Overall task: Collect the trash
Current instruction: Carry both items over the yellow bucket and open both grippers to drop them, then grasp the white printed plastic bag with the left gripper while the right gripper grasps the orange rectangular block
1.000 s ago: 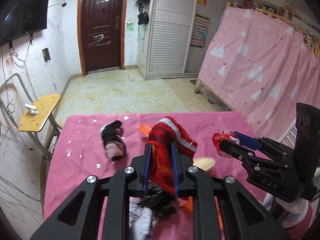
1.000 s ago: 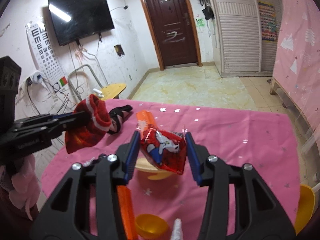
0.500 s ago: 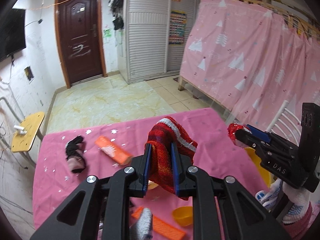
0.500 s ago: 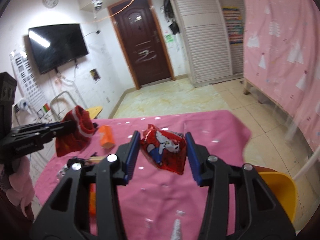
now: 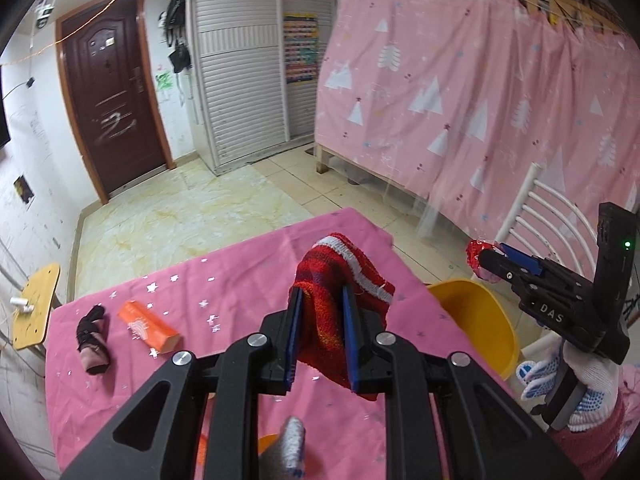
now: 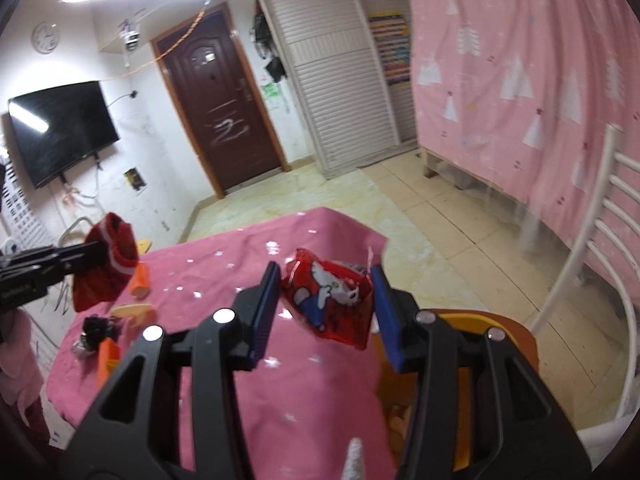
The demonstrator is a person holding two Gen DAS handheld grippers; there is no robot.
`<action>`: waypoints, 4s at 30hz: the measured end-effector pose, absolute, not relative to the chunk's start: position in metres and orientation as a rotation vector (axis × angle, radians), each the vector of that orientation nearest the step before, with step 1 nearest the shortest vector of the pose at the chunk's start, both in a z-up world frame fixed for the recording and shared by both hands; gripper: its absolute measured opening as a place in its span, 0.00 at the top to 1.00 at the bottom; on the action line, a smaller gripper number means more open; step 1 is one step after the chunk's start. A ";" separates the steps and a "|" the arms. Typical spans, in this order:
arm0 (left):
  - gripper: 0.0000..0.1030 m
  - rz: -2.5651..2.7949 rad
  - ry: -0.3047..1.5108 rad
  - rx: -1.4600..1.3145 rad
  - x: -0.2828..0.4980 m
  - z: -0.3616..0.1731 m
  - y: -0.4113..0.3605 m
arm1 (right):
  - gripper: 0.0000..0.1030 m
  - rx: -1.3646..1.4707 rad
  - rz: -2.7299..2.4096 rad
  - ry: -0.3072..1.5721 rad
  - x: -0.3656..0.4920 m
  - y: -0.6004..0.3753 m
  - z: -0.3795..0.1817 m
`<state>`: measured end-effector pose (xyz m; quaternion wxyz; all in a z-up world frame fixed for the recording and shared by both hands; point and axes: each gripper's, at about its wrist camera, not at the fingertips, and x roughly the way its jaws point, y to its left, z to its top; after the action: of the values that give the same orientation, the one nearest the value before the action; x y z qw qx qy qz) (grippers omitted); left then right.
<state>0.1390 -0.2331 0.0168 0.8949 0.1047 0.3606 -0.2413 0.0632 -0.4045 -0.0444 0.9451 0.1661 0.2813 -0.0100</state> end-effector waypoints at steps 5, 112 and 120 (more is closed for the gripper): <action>0.90 -0.540 0.747 0.252 0.130 0.015 -0.259 | 0.57 0.342 -0.068 0.589 0.055 -0.424 -0.056; 0.52 -0.358 0.889 0.048 0.128 -0.065 0.002 | 0.35 0.112 0.389 0.714 0.108 -0.180 -0.040; 0.52 -0.340 0.929 0.090 0.129 -0.089 0.001 | 0.35 0.070 0.447 0.741 0.103 -0.152 -0.048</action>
<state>0.1291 0.0013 -0.0889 0.8792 0.0434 0.4456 -0.1630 0.1035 -0.1515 -0.0482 0.9073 0.0342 0.3590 0.2164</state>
